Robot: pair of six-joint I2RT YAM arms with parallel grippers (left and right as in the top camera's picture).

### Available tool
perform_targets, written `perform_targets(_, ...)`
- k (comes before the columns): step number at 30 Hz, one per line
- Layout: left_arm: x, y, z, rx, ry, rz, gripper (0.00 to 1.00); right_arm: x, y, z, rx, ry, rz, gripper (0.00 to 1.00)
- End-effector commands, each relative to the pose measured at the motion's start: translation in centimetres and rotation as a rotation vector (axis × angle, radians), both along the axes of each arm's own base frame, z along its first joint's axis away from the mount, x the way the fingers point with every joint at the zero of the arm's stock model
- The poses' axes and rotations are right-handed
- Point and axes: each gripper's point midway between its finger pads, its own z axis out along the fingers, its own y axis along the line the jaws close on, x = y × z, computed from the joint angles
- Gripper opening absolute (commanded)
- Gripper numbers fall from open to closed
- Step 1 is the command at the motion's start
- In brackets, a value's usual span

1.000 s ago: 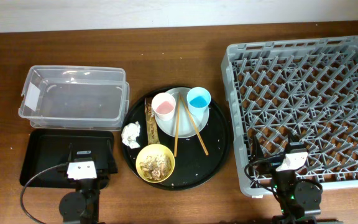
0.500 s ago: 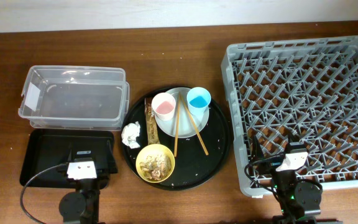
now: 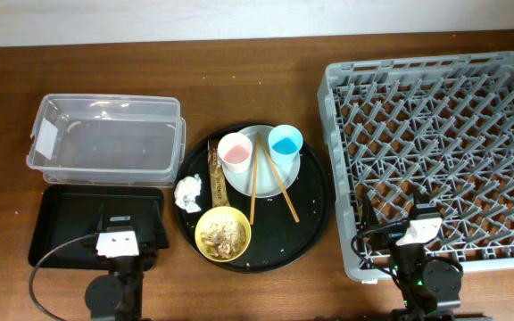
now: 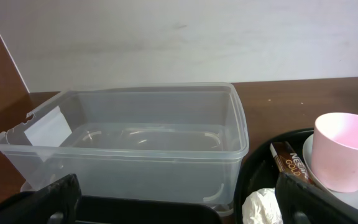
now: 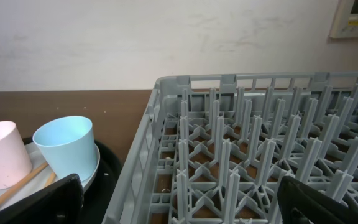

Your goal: Sort waste into correct bins and load items into the dishwasher rack

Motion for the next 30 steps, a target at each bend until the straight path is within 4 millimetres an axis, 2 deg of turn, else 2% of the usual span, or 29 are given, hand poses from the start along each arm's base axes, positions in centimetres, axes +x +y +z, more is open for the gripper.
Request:
perform_targets(1,0.0,-0.3,-0.1,0.016,-0.001,-0.017,0.99,0.0,-0.1,-0.2,0.004,0.004,-0.001,0.98)
perform_targets(13,0.0,-0.3,-0.1,0.016,-0.001,-0.018,0.99,0.0,-0.1,-0.2,0.004,0.004,-0.001,0.98)
perform_targets(15,0.1,-1.0,0.2,0.013,-0.013,-0.055,0.99,0.0,-0.1,-0.2,0.004,0.004,-0.001,0.99)
perform_targets(17,0.1,-2.6,1.5,-0.037,-0.068,-0.150,0.99,0.0,-0.1,-0.2,0.004,0.004,-0.001,0.98)
perform_targets(19,-0.2,-3.5,2.0,-0.085,-0.063,-0.196,0.99,0.0,-0.1,-0.2,0.004,0.004,-0.001,0.98)
perform_targets(21,-0.8,-3.5,2.2,-0.095,0.003,-0.191,0.99,0.0,-0.1,-0.2,0.004,0.004,-0.001,0.98)
perform_targets(24,-2.0,-3.5,4.8,-0.100,0.043,-0.189,0.99,0.0,-0.1,-0.2,0.004,0.004,-0.001,0.98)
perform_targets(25,-2.5,-3.5,6.4,-0.087,0.058,-0.185,0.99,0.0,-0.1,-0.2,0.004,0.004,-0.001,0.99)
perform_targets(27,-2.9,-3.1,7.8,-0.089,0.098,-0.160,0.99,0.0,-0.1,-0.2,0.004,0.004,-0.001,0.99)
perform_targets(30,-2.5,-3.0,8.1,-0.101,0.185,-0.151,0.99,0.0,-0.1,-0.2,0.004,0.004,-0.001,0.98)
